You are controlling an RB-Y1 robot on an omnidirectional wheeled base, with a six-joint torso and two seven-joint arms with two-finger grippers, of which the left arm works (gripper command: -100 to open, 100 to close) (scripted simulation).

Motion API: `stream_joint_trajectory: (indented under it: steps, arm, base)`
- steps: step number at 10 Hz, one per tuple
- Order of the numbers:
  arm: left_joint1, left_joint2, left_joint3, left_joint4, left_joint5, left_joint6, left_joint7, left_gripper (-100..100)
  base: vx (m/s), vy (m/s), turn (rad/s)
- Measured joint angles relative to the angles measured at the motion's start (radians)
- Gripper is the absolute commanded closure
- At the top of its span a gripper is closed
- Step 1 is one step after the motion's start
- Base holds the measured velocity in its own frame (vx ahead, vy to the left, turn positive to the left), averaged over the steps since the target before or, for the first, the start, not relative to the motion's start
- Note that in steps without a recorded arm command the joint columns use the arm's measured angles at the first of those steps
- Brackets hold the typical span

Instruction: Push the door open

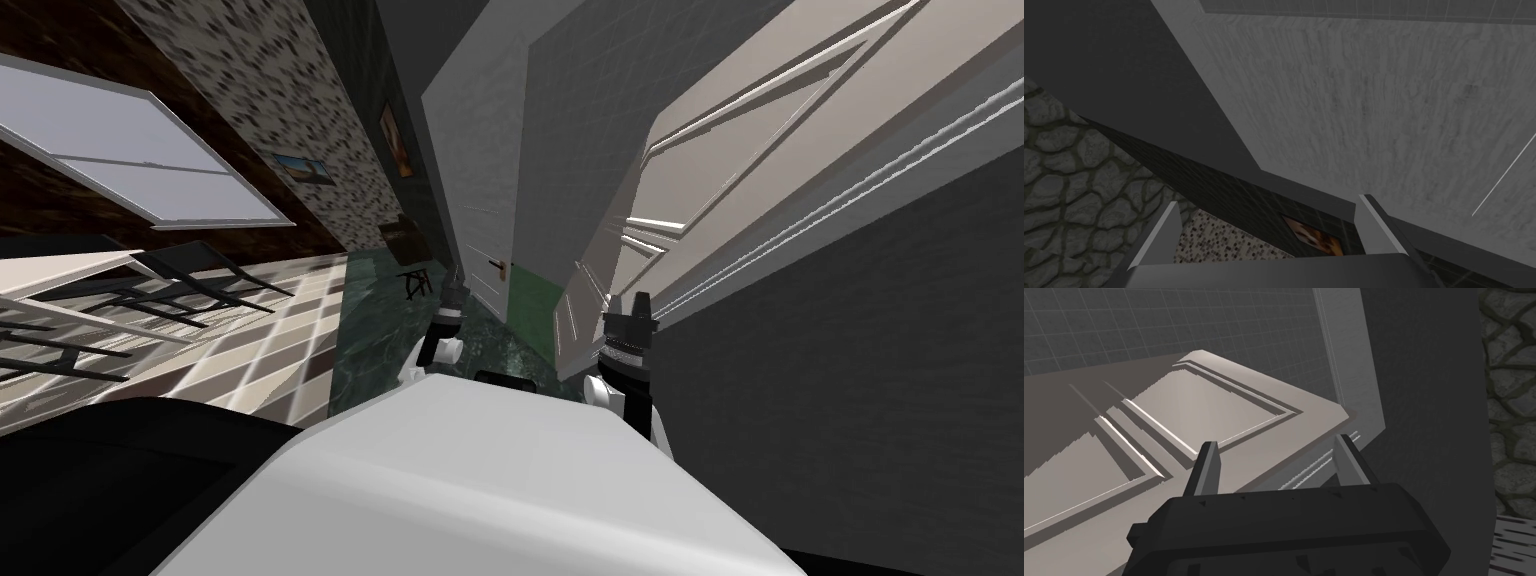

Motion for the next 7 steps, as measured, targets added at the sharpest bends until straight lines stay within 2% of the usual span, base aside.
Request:
stream_joint_trajectory:
  steps: [3,4,5,7]
  arm:
    - [-0.034,0.013,-0.022,0.062,-0.004,0.007,0.005,-100]
    - [-0.055,0.018,-0.025,0.106,-0.004,-0.003,0.006,-100]
    - [-0.065,0.020,-0.035,0.131,-0.006,-0.006,0.007,-100]
    - [-0.099,0.025,-0.050,0.175,-0.010,0.011,0.008,-100]
  base:
    - [0.080,0.097,-0.018]
    - [0.083,0.109,-0.017]
    - [0.074,0.118,-0.017]
    - [0.093,0.098,-0.021]
